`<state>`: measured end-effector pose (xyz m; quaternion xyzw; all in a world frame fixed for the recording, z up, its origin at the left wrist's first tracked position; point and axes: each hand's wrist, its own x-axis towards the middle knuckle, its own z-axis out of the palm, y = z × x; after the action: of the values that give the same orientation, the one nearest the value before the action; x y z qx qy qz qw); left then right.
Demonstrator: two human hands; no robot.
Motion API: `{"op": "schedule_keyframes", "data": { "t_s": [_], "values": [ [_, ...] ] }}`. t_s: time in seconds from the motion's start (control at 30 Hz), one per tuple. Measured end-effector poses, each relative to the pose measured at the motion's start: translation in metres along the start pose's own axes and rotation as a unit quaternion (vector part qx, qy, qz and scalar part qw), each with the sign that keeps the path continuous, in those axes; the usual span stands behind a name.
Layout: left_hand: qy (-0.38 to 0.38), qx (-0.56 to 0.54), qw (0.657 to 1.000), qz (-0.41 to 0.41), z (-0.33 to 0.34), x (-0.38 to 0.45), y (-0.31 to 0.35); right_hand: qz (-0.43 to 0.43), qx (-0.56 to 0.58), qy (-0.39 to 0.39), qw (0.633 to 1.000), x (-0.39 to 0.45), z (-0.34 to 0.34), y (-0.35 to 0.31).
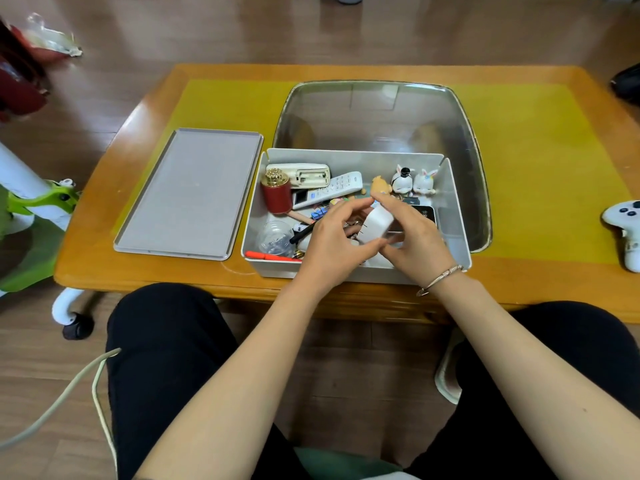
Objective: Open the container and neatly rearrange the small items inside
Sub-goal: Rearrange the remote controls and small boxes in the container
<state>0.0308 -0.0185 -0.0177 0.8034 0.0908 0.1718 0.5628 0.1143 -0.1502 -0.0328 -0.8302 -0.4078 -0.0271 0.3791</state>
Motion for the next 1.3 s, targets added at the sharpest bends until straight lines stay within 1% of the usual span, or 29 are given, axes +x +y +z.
{"op": "schedule_keyframes", "data": {
  "t_s": [0.1, 0.23, 0.4, 0.6, 0.7, 0.8, 0.93, 1.03, 1.1, 1.2, 1.3],
  "values": [
    [-0.006, 0.015, 1.0, 0.013, 0.002, -0.001, -0.001, 0.003, -0.008, 0.02, 1.0, -0.002, 0.001, -0.001],
    [-0.012, 0.018, 1.0, -0.003, 0.002, 0.002, -0.003, 0.021, 0.0, 0.046, 0.999, -0.004, 0.001, -0.001],
    [-0.035, 0.046, 0.998, 0.014, 0.001, 0.002, -0.002, 0.035, 0.003, 0.052, 0.998, -0.004, 0.002, -0.001],
    [-0.038, -0.003, 0.998, -0.043, -0.004, 0.005, -0.002, 0.01, -0.007, 0.052, 0.999, -0.004, 0.003, 0.002],
    [-0.044, 0.004, 0.998, -0.043, -0.004, 0.005, -0.002, 0.01, -0.008, 0.05, 0.999, -0.003, 0.002, 0.002],
    [-0.034, 0.008, 0.999, -0.031, -0.002, 0.003, -0.004, 0.012, 0.002, 0.055, 0.998, -0.003, 0.003, 0.002],
    [-0.007, -0.048, 0.998, -0.051, 0.0, 0.003, -0.007, 0.019, -0.003, 0.068, 0.997, -0.003, 0.004, 0.004],
    [0.001, -0.015, 0.999, -0.037, 0.0, 0.005, -0.008, 0.033, 0.003, 0.07, 0.997, -0.004, 0.003, 0.004],
    [-0.001, 0.012, 1.0, -0.029, -0.001, 0.007, -0.008, 0.032, 0.026, 0.072, 0.997, -0.005, 0.003, 0.002],
    [-0.023, -0.013, 0.997, -0.066, -0.004, 0.01, -0.007, 0.031, 0.039, 0.071, 0.996, -0.007, 0.003, 0.002],
    [-0.019, -0.022, 0.997, -0.077, -0.004, 0.012, -0.007, 0.016, 0.02, 0.064, 0.998, -0.008, 0.003, 0.004]
  ]
}}
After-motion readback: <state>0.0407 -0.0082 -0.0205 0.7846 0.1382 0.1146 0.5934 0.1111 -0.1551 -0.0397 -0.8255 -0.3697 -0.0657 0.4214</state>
